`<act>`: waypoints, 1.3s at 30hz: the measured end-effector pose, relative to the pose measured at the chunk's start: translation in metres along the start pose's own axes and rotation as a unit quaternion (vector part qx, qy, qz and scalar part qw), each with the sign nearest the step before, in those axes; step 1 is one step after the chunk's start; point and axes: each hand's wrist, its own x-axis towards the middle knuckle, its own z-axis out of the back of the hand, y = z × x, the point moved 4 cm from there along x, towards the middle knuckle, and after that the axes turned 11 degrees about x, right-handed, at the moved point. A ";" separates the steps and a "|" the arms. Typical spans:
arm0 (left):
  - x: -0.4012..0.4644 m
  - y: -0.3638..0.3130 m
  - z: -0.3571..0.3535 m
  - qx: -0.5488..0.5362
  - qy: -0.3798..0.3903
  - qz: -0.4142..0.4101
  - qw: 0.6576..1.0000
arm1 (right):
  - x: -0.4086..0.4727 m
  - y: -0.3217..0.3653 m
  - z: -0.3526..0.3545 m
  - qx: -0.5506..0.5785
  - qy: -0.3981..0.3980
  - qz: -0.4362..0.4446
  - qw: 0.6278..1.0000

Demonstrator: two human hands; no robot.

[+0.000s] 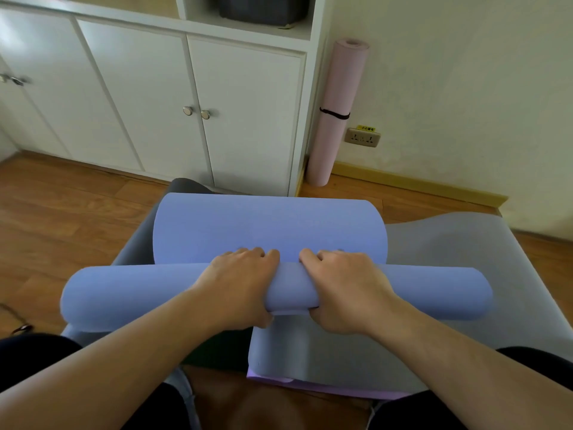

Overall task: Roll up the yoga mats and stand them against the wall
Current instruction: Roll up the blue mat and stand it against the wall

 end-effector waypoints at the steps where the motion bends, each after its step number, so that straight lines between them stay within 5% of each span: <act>1: 0.000 -0.003 -0.001 0.017 -0.017 -0.002 1.000 | 0.000 -0.001 0.002 0.013 0.003 -0.005 1.000; 11: 0.000 0.008 0.002 -0.029 0.040 0.009 0.999 | 0.001 0.004 -0.001 -0.014 0.004 0.013 1.000; 16: -0.002 -0.010 -0.001 0.029 -0.013 0.003 0.999 | -0.001 0.004 0.002 0.027 0.017 -0.003 0.999; 23: 0.001 0.008 0.002 -0.049 0.064 0.012 0.997 | 0.000 0.008 -0.003 -0.015 0.012 0.012 1.000; 30: 0.000 -0.008 -0.001 0.032 -0.006 0.011 0.999 | -0.001 0.005 0.002 0.036 0.015 -0.009 0.999; 39: -0.001 0.005 0.001 -0.036 0.070 0.019 0.997 | 0.001 0.007 -0.002 -0.017 0.012 0.017 1.000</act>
